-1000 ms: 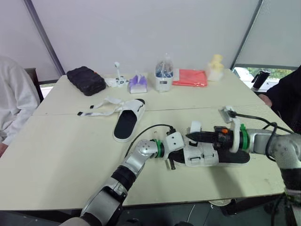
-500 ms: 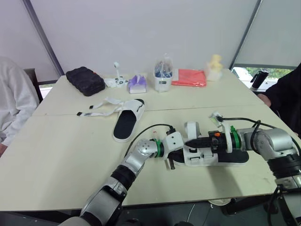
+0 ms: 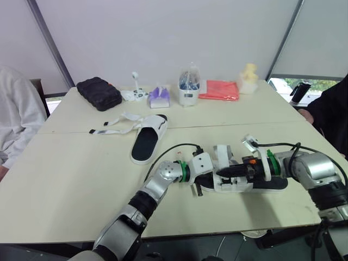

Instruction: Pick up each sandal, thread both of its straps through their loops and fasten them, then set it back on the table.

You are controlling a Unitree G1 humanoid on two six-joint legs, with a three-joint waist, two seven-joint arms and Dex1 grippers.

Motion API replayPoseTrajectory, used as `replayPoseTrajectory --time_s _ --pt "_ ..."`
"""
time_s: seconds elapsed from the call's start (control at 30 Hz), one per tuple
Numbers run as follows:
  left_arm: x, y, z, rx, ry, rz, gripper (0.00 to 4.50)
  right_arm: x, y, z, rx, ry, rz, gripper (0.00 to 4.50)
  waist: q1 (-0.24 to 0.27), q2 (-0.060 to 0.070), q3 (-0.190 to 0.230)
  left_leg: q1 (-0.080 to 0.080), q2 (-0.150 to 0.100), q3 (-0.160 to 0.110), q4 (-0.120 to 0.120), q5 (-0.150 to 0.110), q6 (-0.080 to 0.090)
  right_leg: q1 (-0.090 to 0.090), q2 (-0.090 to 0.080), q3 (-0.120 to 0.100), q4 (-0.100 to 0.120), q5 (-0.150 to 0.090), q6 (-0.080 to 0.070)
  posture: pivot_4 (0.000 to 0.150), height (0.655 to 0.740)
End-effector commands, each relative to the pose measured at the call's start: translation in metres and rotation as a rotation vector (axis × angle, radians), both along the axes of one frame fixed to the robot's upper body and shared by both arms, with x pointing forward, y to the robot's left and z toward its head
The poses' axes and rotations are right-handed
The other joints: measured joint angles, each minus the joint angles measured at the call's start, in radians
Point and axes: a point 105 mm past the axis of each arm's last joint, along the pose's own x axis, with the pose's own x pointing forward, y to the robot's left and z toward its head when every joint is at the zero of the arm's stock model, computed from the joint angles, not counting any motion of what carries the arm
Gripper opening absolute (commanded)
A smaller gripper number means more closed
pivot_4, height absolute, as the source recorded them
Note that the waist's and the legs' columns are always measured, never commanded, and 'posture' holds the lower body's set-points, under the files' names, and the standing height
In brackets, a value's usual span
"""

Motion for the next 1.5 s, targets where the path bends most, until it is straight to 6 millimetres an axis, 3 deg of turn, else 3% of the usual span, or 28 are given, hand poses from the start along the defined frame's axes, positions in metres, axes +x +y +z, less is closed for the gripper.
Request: replayPoseTrajectory --time_s 0.03,0.2,0.37,0.63,0.77,0.97,1.07,1.27,1.37,1.5 --pt "-0.01 0.002 -0.027 0.088 0.055 -0.016 0.0 -0.012 0.003 -0.005 0.005 0.077 0.016 0.08 0.0 0.0 0.0 0.0 0.0 0.0 0.0 0.0 0.0 0.0 0.0 0.0 0.0 0.0 0.0 0.15 0.74" --pt "-0.011 0.002 -0.028 0.091 0.056 -0.02 0.0 -0.022 0.002 -0.015 -0.036 0.149 -0.01 0.08 0.0 0.0 0.0 0.0 0.0 0.0 -0.001 0.0 0.0 0.0 0.0 0.0 0.0 0.0 0.0 0.15 0.74" --pt "-0.012 0.0 -0.029 0.092 0.057 -0.025 0.0 -0.017 -0.002 -0.037 -0.173 -0.006 -0.016 0.08 -0.001 -0.004 -0.005 0.0 0.0 0.0 -0.001 0.0 0.0 0.0 0.0 0.0 -0.001 0.0 0.0 0.15 0.74" --pt "-0.011 0.0 -0.029 0.092 0.056 -0.022 0.0 -0.027 0.009 -0.04 -0.189 -0.135 0.055 0.08 -0.002 -0.013 -0.011 0.002 0.001 0.0 -0.001 0.0 0.0 0.002 0.0 0.0 0.0 0.0 0.0 0.15 0.74" --pt "-0.011 0.0 -0.029 0.092 0.057 -0.021 0.0 -0.027 0.013 -0.041 -0.197 -0.186 0.034 0.08 -0.002 -0.015 -0.015 0.002 0.002 0.0 -0.001 0.0 -0.001 0.002 0.001 0.0 0.0 0.0 0.0 0.15 0.74" --pt "-0.012 -0.002 -0.029 0.092 0.056 -0.03 0.0 -0.022 0.015 -0.025 -0.064 -0.128 -0.098 0.08 -0.002 -0.015 -0.016 0.004 0.002 0.0 -0.001 0.0 0.0 0.003 0.001 0.0 0.0 0.0 0.0 0.15 0.74" --pt "-0.011 -0.003 -0.029 0.092 0.055 -0.033 0.0 -0.017 0.011 -0.021 -0.062 -0.159 -0.116 0.96 -0.001 -0.015 -0.016 0.003 0.002 0.0 -0.001 0.0 0.0 0.003 0.001 0.0 0.0 0.0 0.0 0.15 0.74" --pt "-0.011 -0.004 -0.029 0.095 0.053 -0.038 0.0 -0.01 0.012 0.008 0.003 -0.184 -0.116 3.86 -0.002 -0.015 -0.016 0.003 0.002 0.0 -0.001 0.0 0.0 0.003 0.001 0.0 0.0 0.0 0.0 0.15 0.74" --pt "-0.01 -0.004 -0.029 0.096 0.052 -0.039 0.0 -0.01 0.015 0.024 0.054 -0.167 -0.093 3.86 0.0 -0.013 -0.015 0.003 0.001 0.0 -0.001 0.0 0.0 0.003 0.001 0.0 0.0 0.0 0.0 0.15 0.74" --pt "-0.01 -0.004 -0.029 0.097 0.05 -0.036 0.0 -0.015 0.015 0.026 0.049 -0.139 -0.07 3.86 0.002 -0.013 -0.014 0.001 0.001 -0.001 -0.001 0.0 -0.001 0.0 0.001 0.0 0.0 0.0 0.0 0.15 0.74"
